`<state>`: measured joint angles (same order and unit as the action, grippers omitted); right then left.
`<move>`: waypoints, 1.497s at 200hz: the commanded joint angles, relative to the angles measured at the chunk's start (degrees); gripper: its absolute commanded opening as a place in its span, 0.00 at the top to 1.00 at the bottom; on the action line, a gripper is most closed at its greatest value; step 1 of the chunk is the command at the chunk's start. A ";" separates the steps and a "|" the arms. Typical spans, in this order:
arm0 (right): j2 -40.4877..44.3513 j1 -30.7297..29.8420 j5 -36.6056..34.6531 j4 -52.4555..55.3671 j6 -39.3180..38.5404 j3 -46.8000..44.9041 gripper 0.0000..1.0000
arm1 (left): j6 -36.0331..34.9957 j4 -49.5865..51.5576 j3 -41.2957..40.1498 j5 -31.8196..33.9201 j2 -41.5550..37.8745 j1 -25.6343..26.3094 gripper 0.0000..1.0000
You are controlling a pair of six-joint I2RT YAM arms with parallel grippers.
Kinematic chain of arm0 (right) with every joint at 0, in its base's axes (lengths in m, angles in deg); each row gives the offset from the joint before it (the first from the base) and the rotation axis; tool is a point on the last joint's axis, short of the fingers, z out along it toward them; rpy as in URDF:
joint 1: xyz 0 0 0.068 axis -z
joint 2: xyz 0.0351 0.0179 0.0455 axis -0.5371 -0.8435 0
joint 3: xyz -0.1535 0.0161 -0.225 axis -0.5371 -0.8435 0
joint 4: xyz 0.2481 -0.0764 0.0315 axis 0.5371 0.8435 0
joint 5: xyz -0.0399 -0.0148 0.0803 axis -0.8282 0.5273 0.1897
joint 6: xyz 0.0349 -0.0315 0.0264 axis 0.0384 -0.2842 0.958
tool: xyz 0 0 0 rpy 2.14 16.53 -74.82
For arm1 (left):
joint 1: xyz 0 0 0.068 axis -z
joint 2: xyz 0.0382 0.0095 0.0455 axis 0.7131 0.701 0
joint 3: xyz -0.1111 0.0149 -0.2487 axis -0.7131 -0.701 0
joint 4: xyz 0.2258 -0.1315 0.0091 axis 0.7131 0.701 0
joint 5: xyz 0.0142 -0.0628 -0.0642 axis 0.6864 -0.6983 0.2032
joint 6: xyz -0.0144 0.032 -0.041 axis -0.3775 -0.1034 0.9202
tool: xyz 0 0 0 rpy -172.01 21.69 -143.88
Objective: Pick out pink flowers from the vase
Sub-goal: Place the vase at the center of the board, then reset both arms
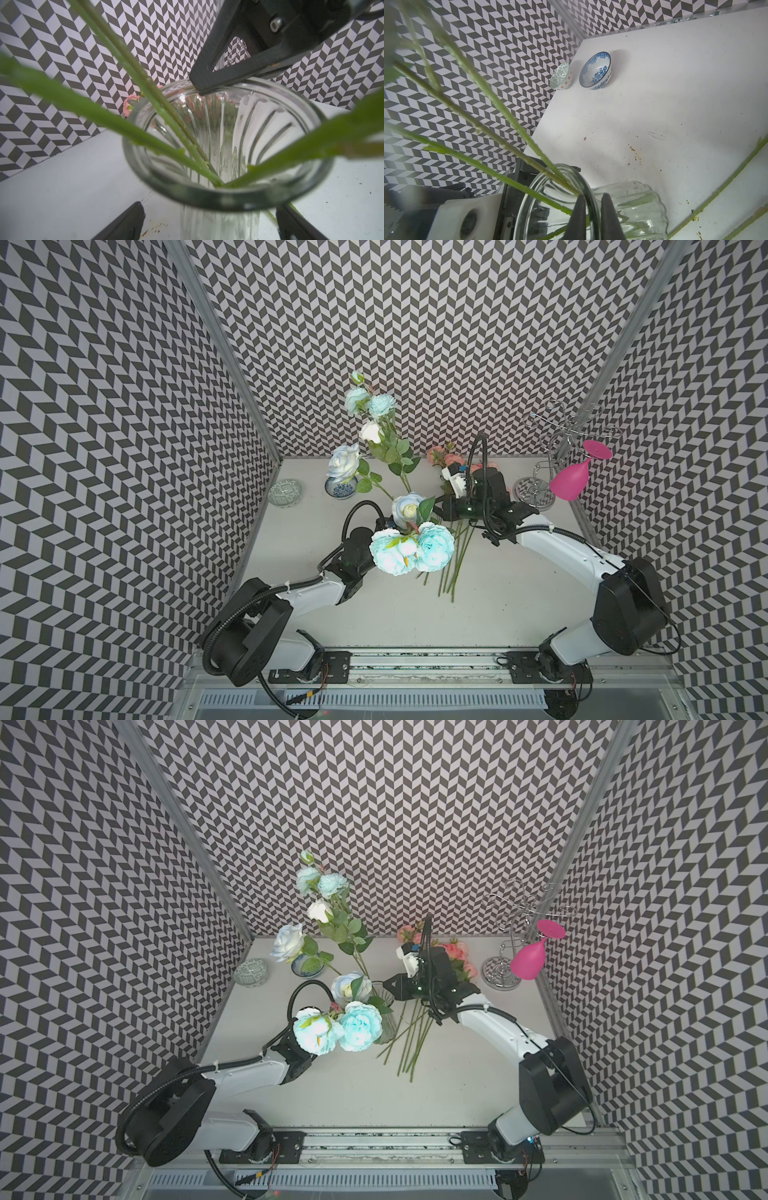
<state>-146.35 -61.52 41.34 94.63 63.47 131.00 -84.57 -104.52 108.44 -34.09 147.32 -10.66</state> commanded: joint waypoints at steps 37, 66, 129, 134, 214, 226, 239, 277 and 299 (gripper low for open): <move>-1.30 -0.43 -2.16 1.86 -1.74 0.23 0.88 | 2.87 11.51 -2.49 0.83 -10.29 -0.70 0.00; -0.62 -0.47 -2.37 2.01 -1.59 0.65 0.88 | 7.06 15.06 -4.83 2.33 -17.60 -1.99 0.00; 3.07 -0.42 -7.76 1.79 -1.66 1.88 0.60 | 18.18 21.78 -5.76 4.27 -24.34 -13.11 0.01; 3.57 -0.41 -8.65 1.55 -1.72 1.82 0.58 | 19.15 21.25 -5.80 4.80 -24.13 -13.80 0.00; 14.19 0.74 -32.98 -4.18 -1.39 -2.39 0.39 | 22.09 20.24 3.31 15.64 -14.12 -23.82 0.00; 16.14 2.16 -44.35 -6.11 -2.17 -5.39 0.34 | 18.49 19.45 3.88 21.07 -14.06 -24.65 0.01; 17.87 4.20 -54.18 -9.08 -3.50 -9.28 0.25 | 15.53 19.11 4.24 26.08 -13.42 -25.97 0.01; 17.27 9.42 -68.22 -19.44 -9.67 -20.04 0.08 | 15.40 17.69 1.77 38.99 -10.22 -29.66 0.00; 15.25 9.63 -71.26 -28.83 -12.77 -27.17 0.07 | 15.49 15.28 -0.35 42.86 -7.28 -29.73 0.00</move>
<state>-129.15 -51.77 -20.23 79.05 55.91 109.25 -68.95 -86.97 110.42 -0.78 137.49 -40.36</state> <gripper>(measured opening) 0.933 0.994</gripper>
